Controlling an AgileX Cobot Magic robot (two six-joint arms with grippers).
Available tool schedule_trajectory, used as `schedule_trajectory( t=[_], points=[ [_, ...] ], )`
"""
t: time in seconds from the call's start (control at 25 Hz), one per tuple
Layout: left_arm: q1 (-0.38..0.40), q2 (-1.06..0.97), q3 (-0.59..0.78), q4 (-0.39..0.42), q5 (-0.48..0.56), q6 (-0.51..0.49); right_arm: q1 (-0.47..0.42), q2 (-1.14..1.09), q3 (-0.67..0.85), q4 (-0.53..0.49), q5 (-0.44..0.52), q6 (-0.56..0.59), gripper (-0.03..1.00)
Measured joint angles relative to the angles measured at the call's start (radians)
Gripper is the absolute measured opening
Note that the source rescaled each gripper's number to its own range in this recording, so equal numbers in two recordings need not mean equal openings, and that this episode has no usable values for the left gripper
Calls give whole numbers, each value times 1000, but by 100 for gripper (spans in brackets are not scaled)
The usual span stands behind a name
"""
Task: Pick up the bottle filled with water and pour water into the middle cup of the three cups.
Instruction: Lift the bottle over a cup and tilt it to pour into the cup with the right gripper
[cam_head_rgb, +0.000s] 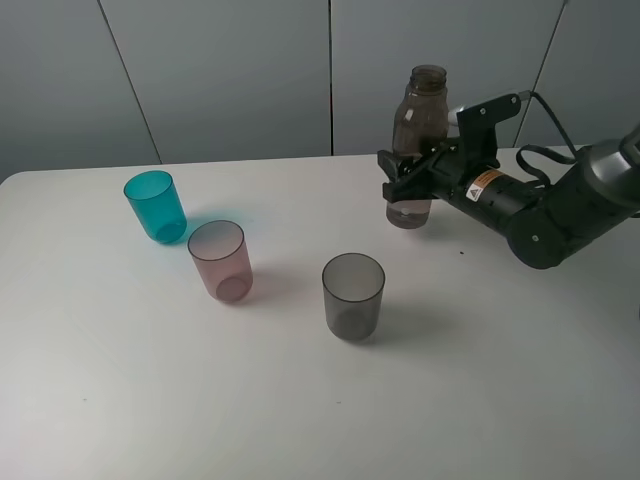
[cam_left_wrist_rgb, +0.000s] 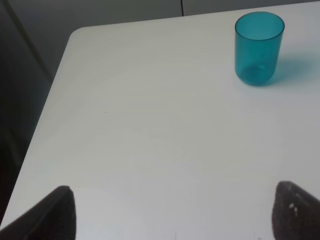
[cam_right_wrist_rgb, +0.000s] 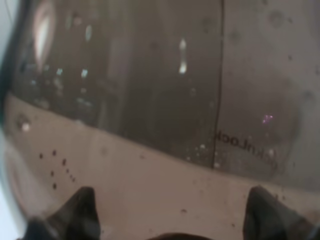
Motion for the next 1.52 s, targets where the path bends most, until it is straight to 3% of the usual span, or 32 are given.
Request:
schedule_trajectory(
  t=[0.16, 0.44, 0.76, 1.24, 1.52],
  points=[
    [0, 0, 0, 0, 0, 0, 78, -38, -77, 19, 98, -34, 1],
    [0, 0, 0, 0, 0, 0, 194, -32, -292, 19, 391, -94, 1],
    [0, 0, 0, 0, 0, -2, 237, 69, -414, -64, 399, -155, 1],
    [0, 0, 0, 0, 0, -2, 296, 95, -422, -79, 409, -658, 1],
    [0, 0, 0, 0, 0, -2, 321, 95, -422, -26, 409, -877, 1]
  ],
)
